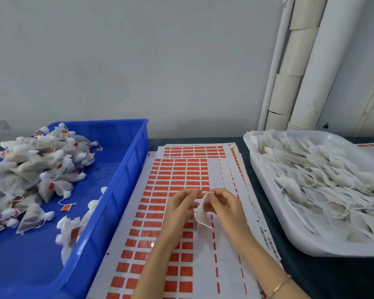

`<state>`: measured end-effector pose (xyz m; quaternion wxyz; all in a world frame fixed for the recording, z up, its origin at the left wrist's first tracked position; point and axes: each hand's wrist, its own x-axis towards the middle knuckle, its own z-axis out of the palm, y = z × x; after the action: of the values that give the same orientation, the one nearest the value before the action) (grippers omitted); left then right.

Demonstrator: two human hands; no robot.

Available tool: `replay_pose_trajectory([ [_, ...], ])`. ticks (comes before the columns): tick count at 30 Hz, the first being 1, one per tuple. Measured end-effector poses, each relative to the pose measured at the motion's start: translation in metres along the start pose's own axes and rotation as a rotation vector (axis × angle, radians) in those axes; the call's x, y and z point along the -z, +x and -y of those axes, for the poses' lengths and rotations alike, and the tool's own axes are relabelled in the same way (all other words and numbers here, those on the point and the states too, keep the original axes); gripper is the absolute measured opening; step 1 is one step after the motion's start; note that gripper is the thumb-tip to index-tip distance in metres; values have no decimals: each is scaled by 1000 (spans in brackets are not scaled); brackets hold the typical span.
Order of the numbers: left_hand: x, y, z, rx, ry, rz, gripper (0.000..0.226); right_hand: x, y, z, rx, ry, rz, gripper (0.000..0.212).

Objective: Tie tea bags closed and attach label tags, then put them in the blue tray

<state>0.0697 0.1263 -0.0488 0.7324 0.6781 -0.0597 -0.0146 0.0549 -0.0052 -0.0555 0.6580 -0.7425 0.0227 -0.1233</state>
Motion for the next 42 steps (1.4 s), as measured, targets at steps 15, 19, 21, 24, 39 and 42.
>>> replay_pose_trajectory([
  [15, 3, 12, 29, -156, 219, -124, 10, 1, 12, -13, 39, 133, 16, 28],
  [19, 5, 11, 28, -177, 180, -212, 8, 5, 13, -18, 51, 39, 37, 17],
  [21, 4, 10, 27, -197, 174, -223, 6, 7, 13, -18, 54, 25, 43, 14],
  [24, 3, 9, 28, -228, 170, -229, 7, 8, 12, -18, 56, 27, 59, 11],
  [39, 2, 6, 25, -79, 200, -115, 7, 10, 9, -19, 197, -94, 24, 19],
  [42, 3, 6, 26, -86, 188, -122, 14, 7, 7, -19, 264, -237, 30, 23],
])
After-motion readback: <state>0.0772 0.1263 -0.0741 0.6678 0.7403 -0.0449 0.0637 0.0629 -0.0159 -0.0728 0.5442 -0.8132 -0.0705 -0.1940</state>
